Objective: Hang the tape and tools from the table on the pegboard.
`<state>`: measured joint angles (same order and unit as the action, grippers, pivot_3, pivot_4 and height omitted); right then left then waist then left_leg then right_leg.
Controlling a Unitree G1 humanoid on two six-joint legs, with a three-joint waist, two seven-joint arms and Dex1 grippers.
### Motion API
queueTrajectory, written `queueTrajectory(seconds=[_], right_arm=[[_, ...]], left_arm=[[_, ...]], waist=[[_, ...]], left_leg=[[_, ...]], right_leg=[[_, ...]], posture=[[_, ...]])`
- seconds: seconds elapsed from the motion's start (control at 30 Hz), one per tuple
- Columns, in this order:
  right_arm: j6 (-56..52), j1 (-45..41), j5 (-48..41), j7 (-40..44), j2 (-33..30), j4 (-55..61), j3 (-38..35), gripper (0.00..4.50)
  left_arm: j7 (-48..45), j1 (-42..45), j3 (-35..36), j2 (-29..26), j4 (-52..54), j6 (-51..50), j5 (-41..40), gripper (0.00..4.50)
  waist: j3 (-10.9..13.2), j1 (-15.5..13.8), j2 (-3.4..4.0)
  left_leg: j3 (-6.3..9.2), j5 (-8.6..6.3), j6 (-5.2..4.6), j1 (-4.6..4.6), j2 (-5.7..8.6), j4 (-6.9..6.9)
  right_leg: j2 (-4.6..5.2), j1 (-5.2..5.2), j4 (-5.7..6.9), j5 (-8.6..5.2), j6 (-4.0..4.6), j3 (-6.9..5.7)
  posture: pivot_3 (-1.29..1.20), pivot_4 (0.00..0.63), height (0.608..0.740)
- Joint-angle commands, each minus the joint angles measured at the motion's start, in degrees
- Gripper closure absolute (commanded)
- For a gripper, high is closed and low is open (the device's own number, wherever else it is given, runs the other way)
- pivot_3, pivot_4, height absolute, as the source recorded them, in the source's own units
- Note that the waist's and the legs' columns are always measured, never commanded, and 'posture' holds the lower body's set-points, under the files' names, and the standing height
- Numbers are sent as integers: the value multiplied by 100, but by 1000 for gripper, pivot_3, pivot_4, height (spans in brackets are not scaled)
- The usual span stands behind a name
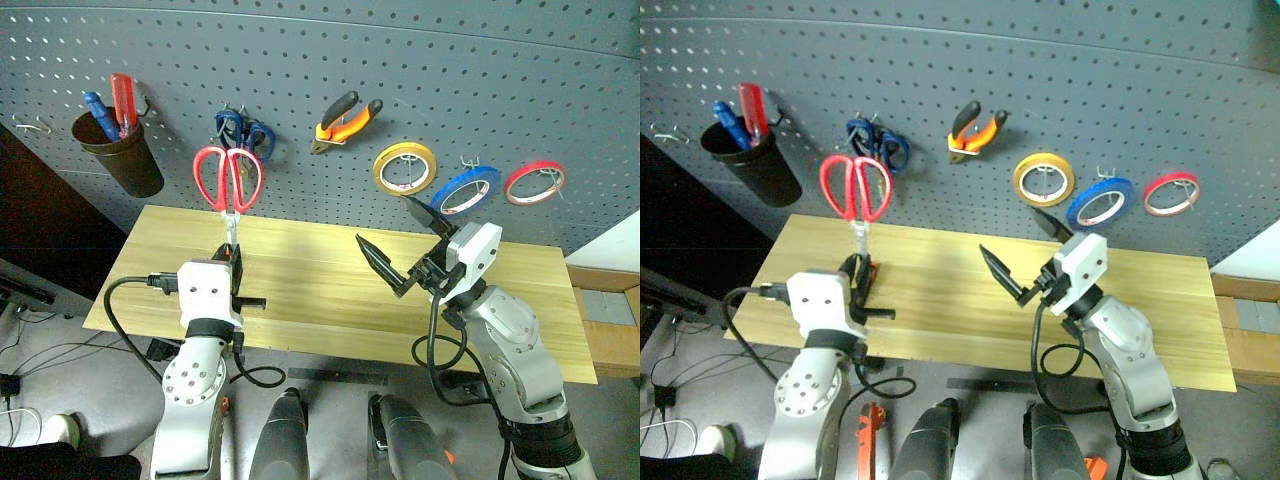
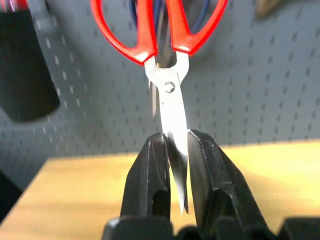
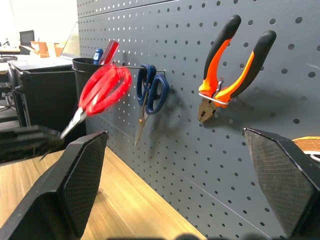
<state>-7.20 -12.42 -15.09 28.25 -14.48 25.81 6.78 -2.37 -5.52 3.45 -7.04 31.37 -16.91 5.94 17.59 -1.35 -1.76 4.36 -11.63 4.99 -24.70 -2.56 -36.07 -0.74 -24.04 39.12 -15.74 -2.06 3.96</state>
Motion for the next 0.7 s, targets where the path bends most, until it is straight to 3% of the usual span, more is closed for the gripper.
queueTrajectory(seconds=[0.03, 0.7], right_arm=[[36, 13, -35, -14, -16, 224, -24, 0], [80, -24, 10, 9, -21, 146, -27, 0]], left_arm=[[28, 47, 51, -20, 64, 44, 6, 4253], [17, 100, -2, -32, 37, 123, -44, 4253]], waist=[[0, 0, -1], [-9, -1, -5]], left_leg=[[0, 0, 0, 0, 0, -1], [1, 0, 0, 0, 0, -1]], right_leg=[[0, 0, 0, 0, 0, 0], [0, 1, 0, 1, 1, -2]], posture=[[137, 272, 740], [135, 265, 740]])
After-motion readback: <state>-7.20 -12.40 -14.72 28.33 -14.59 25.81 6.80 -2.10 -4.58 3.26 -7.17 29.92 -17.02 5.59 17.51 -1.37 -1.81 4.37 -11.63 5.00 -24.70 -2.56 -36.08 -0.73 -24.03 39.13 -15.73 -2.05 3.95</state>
